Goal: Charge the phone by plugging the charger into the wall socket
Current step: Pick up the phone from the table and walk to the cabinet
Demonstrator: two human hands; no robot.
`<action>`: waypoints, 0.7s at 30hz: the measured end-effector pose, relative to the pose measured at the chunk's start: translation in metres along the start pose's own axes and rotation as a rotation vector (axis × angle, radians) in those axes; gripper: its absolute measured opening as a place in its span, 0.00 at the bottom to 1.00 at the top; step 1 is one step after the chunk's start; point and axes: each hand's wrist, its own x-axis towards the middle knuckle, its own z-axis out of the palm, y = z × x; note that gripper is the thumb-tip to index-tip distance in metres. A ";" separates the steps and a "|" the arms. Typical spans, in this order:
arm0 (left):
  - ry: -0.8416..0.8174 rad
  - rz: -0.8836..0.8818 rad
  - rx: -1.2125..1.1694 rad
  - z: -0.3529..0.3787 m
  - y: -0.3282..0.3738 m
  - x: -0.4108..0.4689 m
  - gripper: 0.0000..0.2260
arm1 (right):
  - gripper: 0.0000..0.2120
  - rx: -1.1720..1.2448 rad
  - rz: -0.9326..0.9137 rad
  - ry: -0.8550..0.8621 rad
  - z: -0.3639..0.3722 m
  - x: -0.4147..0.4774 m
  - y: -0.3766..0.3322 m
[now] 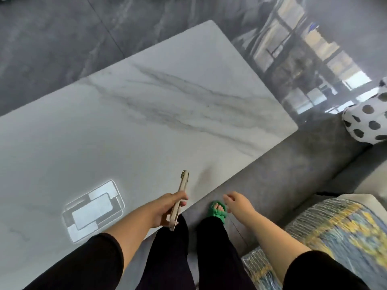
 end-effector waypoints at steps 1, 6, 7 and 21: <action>-0.014 -0.011 0.010 0.016 0.002 -0.007 0.13 | 0.14 0.048 0.023 0.006 -0.009 -0.012 0.017; 0.066 0.009 0.077 0.108 0.010 -0.021 0.09 | 0.12 0.464 0.201 0.053 -0.058 -0.072 0.108; 0.093 0.016 0.083 0.127 0.011 -0.019 0.08 | 0.11 0.600 0.245 0.091 -0.069 -0.081 0.128; 0.226 0.264 0.611 0.298 0.118 0.030 0.38 | 0.10 0.812 0.287 0.148 -0.214 -0.043 0.262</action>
